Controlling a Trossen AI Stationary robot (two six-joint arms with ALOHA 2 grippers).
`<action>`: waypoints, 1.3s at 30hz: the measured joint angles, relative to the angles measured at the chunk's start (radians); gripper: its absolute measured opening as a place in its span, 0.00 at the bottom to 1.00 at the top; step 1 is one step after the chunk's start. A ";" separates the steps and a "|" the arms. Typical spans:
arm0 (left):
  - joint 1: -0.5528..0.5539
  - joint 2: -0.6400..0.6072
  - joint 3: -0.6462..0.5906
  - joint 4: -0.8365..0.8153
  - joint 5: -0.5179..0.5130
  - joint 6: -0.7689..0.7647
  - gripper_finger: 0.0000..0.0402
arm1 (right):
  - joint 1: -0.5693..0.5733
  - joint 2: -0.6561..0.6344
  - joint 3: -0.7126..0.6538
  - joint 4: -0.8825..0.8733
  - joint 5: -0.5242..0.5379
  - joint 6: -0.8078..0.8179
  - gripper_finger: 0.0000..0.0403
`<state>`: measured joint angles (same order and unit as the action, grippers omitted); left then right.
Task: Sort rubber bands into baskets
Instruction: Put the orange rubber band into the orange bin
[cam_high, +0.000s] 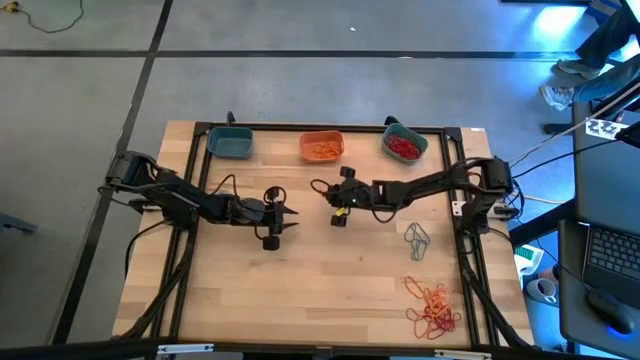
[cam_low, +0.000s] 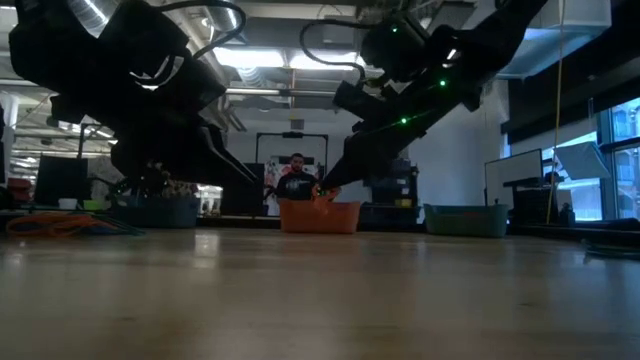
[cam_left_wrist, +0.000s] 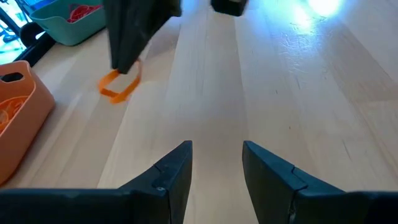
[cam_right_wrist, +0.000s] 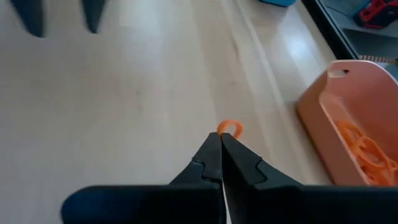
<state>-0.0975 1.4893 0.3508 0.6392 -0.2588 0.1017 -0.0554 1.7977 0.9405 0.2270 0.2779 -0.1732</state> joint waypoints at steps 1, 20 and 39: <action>0.000 0.000 0.000 0.000 0.000 0.000 0.35 | -0.007 0.000 0.000 0.000 0.000 -0.010 0.01; 0.000 0.000 0.000 0.002 0.000 0.005 0.35 | -0.284 0.006 0.001 0.232 -0.035 -0.098 0.01; 0.000 0.001 0.000 -0.002 0.001 0.001 0.35 | -0.338 -0.010 0.001 0.096 -0.062 -0.005 0.41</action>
<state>-0.0975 1.4899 0.3508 0.6367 -0.2581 0.1029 -0.3939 1.7879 0.9413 0.3227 0.2156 -0.1784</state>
